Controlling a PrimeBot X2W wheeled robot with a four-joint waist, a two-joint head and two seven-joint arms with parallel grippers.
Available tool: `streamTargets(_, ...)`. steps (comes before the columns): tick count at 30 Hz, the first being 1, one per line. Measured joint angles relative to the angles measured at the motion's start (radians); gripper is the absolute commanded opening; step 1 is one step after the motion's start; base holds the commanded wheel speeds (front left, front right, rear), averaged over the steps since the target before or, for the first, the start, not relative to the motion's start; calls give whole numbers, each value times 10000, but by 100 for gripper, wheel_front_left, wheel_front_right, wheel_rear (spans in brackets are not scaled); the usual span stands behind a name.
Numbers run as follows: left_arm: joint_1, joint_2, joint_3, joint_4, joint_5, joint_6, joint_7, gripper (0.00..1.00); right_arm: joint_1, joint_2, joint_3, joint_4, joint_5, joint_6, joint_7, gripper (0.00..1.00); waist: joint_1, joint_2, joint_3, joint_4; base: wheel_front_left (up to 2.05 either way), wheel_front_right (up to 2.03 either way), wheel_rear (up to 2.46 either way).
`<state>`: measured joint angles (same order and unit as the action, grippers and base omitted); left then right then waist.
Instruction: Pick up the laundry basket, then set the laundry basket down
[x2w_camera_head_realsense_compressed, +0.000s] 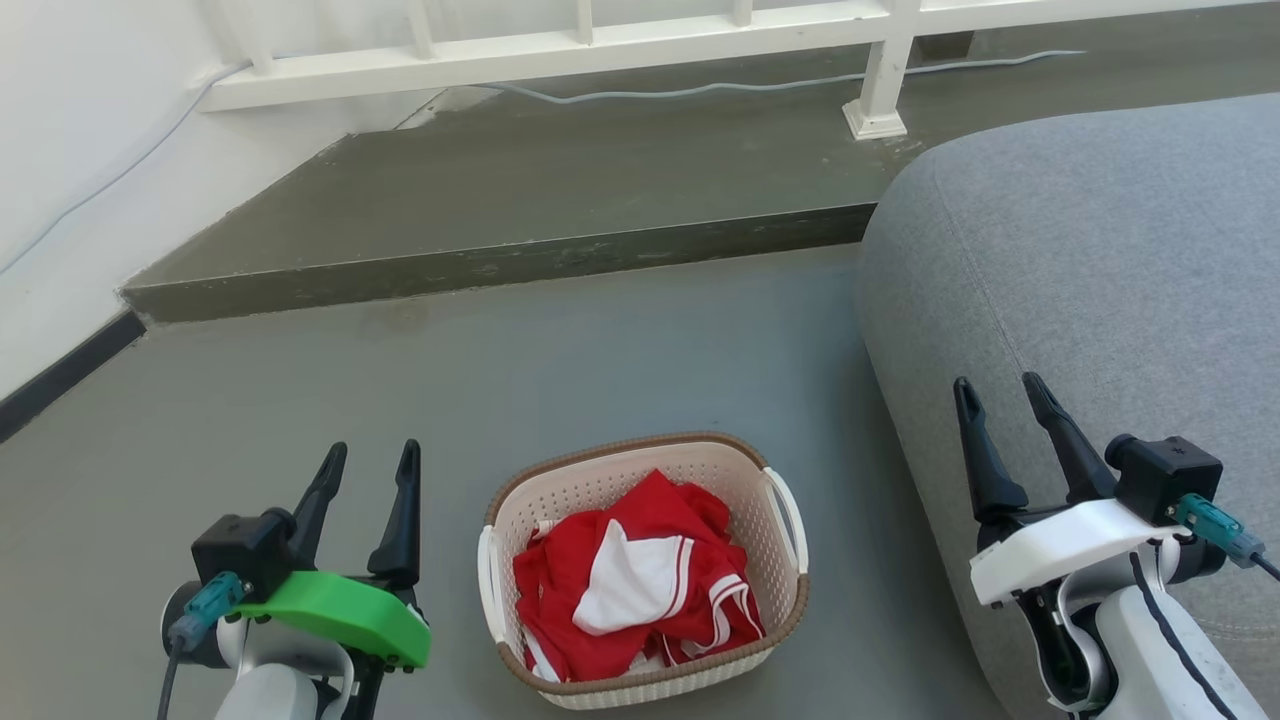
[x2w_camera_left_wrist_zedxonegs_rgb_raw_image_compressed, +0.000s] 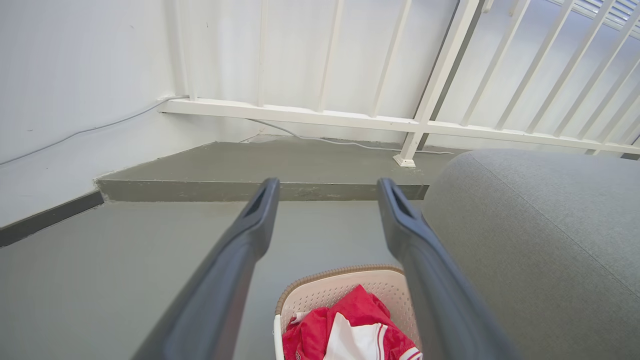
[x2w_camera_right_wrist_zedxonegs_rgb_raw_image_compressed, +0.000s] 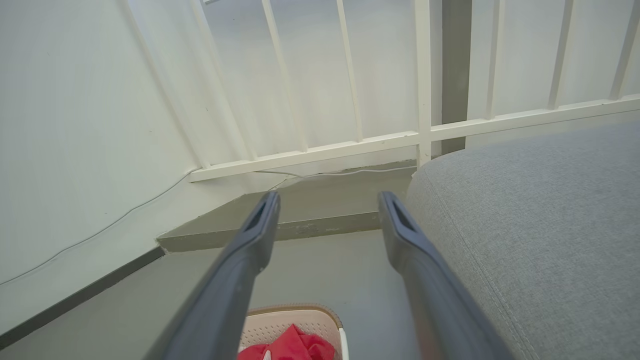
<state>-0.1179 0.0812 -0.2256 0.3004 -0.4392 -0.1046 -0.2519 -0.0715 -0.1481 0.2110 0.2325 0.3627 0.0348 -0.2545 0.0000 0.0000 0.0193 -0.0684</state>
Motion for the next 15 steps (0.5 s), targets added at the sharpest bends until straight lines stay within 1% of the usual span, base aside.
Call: streamTargets(15,195,-75,215,-12,146,-6,0,100,0,180,-157,-2,-119,123,0,100,0,0,-54,39,0,0,0)
